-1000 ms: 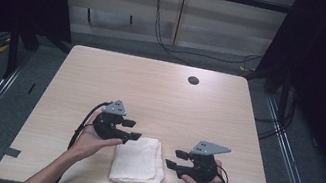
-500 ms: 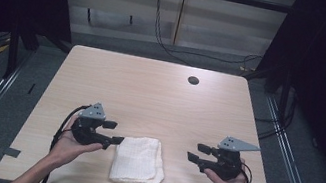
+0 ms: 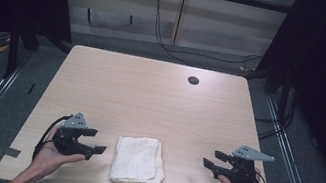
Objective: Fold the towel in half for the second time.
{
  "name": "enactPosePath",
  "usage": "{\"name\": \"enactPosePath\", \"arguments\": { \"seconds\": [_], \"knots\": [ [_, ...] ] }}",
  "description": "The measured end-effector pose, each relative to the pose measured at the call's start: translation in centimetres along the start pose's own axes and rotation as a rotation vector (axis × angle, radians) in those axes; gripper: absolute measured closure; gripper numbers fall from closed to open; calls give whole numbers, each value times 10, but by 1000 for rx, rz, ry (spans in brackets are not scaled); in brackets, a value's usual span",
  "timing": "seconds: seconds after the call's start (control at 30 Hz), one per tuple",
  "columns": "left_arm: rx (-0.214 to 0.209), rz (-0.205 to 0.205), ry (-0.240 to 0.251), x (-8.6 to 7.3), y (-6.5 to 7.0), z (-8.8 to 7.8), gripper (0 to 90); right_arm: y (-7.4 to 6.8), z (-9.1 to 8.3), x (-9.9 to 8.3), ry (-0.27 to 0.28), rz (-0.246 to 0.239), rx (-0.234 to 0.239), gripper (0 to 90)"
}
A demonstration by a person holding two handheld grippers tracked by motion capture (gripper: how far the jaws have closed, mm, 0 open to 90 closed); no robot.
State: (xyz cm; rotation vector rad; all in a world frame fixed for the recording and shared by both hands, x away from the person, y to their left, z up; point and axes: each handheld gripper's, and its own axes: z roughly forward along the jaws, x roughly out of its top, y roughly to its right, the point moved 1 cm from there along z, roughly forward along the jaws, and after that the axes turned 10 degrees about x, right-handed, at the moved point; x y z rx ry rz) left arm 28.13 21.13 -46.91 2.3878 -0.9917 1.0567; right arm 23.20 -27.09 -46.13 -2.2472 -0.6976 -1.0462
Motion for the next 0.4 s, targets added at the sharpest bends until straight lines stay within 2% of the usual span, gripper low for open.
{"name": "enactPosePath", "arguments": {
  "seconds": [0.07, 0.17, 0.23, 0.3, 0.37, 0.4],
  "knots": [
    [11, -19, 8, -12, -2, -5, 279, 5, -4, -7, 25, 10, -23, 393],
    [11, -31, 22, -16, -5, -9, 267, 8, -6, -12, 38, 11, -27, 388],
    [7, -69, 41, -19, -9, -15, 257, 9, -8, -12, 41, 12, -34, 384],
    [30, -74, 50, -21, -9, -17, 257, 11, -9, -15, 61, 16, -38, 380],
    [42, -86, 51, -23, -6, -17, 257, 13, -8, -17, 49, 16, -45, 376],
    [62, -82, 50, -23, -3, -15, 257, 14, -5, -17, 35, 1, -37, 367]
  ]
}}
